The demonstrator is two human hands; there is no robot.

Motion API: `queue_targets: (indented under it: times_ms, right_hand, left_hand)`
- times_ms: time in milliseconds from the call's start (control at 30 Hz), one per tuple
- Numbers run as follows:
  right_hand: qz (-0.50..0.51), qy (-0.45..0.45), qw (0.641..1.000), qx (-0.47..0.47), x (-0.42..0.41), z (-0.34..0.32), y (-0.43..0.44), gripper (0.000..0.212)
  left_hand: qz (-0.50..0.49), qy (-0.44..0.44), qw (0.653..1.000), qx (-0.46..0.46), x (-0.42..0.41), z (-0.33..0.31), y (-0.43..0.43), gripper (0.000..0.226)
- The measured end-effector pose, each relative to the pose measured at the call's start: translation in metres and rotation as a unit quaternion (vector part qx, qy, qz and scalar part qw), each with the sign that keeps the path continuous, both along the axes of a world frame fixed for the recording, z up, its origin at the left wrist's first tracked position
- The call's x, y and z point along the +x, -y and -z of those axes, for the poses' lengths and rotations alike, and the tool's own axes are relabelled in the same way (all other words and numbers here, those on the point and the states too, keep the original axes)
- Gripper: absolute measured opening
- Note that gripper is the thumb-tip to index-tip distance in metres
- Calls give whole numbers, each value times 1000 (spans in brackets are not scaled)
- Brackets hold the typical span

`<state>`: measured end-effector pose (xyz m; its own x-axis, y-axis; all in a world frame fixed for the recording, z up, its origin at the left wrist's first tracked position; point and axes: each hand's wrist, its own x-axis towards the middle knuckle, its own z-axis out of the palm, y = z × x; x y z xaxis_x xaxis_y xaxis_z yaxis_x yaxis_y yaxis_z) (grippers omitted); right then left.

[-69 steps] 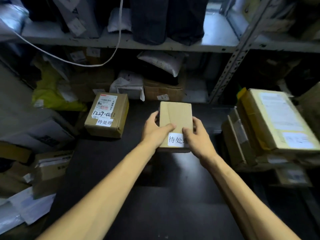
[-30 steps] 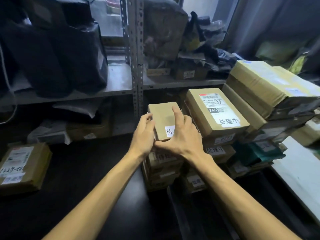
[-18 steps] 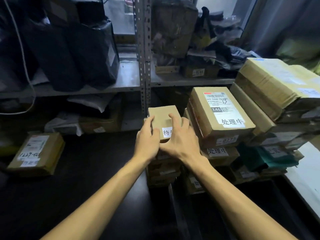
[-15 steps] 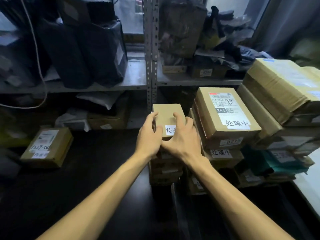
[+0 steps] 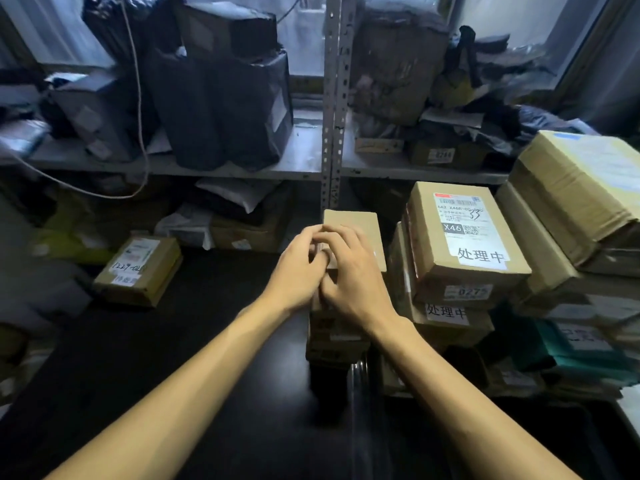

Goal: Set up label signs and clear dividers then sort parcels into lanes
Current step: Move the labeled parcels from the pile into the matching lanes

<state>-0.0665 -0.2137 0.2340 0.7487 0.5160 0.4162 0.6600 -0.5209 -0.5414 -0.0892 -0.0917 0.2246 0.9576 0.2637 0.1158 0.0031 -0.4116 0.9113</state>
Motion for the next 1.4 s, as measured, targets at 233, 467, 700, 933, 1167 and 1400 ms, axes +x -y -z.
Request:
queue_targets:
  times_ms: [233,467,700,933,1167,1400]
  right_hand:
    - [-109,-67,985,115,-36,-6,-74,38]
    - [-131,-155,979,6,-95,17,-178,18]
    - [-156,-187,969,-36,-159,50,-299,18]
    - [-108,-237,964,-50,-169,74,-361,16]
    - [-40,-295,952,-65,-114,112,-391,19]
    - [36,-365,930,-36,-38,177,-438,16]
  left_hand:
    - [-76,36,996,28,-65,-11,-77,31]
    - [-148,-34,986,66,-156,20,-187,32]
    - [-92,-104,972,192,-259,42,-321,37]
    - [-115,-119,975,146,-257,67,-396,32]
    - [-105,-144,981,78,-189,108,-439,31]
    - [-70,-170,978,102,-99,155,-498,30]
